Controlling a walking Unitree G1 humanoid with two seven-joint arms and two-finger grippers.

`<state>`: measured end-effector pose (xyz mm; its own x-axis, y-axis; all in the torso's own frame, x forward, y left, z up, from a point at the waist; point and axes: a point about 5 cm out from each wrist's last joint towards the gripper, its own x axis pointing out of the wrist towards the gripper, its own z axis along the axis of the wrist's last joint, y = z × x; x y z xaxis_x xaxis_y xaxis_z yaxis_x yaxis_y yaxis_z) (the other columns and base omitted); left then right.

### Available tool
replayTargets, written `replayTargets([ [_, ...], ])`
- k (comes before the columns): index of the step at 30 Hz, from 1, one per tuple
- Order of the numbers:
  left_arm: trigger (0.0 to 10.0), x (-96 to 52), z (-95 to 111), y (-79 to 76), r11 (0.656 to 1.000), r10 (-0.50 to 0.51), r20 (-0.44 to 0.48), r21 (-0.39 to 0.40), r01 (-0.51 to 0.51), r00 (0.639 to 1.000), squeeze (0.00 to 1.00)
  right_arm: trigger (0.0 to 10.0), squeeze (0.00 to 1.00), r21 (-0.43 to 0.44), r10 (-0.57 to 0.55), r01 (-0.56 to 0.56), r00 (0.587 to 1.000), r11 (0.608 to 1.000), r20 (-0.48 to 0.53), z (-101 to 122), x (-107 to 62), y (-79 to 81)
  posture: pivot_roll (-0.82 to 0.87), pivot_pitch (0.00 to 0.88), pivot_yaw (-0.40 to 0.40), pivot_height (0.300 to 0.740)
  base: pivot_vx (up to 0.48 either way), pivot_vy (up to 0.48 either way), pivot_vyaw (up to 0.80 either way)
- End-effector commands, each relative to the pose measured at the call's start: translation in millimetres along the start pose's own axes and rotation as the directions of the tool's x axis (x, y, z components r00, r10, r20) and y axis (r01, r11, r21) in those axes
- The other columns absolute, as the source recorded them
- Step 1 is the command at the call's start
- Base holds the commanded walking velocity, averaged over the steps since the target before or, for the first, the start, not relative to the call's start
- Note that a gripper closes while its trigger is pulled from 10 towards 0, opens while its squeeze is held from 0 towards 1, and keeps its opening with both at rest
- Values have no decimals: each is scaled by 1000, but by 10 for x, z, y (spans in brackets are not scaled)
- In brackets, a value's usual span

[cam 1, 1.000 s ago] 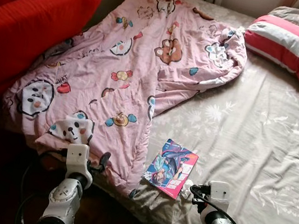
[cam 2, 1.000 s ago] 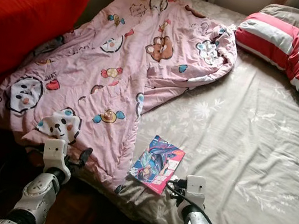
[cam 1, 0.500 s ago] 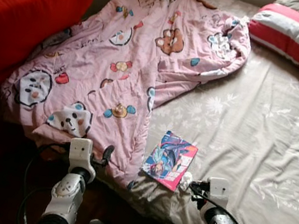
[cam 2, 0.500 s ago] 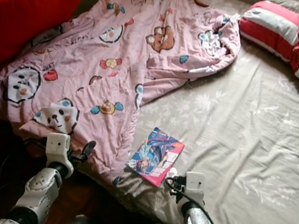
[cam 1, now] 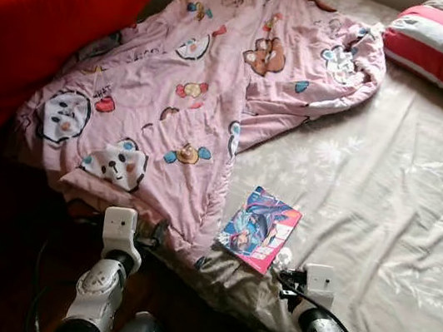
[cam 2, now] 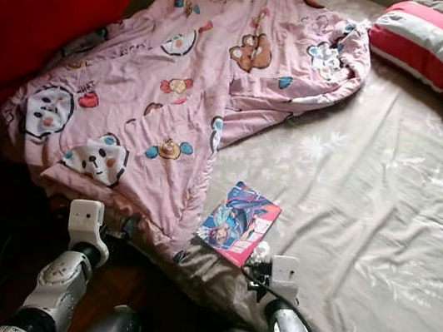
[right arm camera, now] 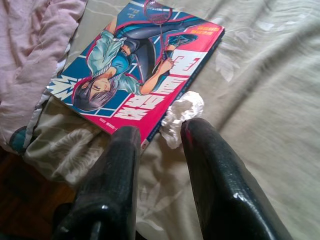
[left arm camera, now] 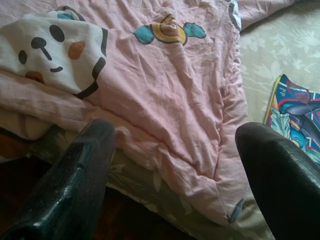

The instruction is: Clean up the room

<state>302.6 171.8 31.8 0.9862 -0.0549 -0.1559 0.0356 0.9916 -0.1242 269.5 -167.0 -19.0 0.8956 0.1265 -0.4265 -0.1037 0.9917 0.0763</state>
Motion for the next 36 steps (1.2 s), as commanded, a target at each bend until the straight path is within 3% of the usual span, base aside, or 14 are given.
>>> replayTargets([
  [1,10000,-41,-84,34,1000,9,-42,-3,-9,999,0,10000,0,20,-7,7,1000,1000,-20,-68,-24,15,-117,249,48,671,0,416,0],
  [8,10000,-51,-95,66,1000,16,-48,-4,-16,999,0,10000,0,59,-42,44,999,997,-35,-87,-33,-33,-116,255,47,671,0,426,0],
  [13,10000,-49,-97,72,1000,17,-50,-4,-18,999,0,10000,0,60,-47,49,998,997,-39,-86,-33,-44,-116,256,48,671,0,359,-630],
  [26,10000,-24,-58,55,1000,2,-27,-7,-2,1000,0,10000,0,93,-78,81,996,992,-39,-90,-39,-77,-111,251,51,671,0,0,0],
  [36,10000,-19,-61,56,1000,-2,-33,-15,2,999,0,10000,0,104,-82,86,996,991,-36,-96,-44,-81,-109,250,53,671,0,0,-757],
])
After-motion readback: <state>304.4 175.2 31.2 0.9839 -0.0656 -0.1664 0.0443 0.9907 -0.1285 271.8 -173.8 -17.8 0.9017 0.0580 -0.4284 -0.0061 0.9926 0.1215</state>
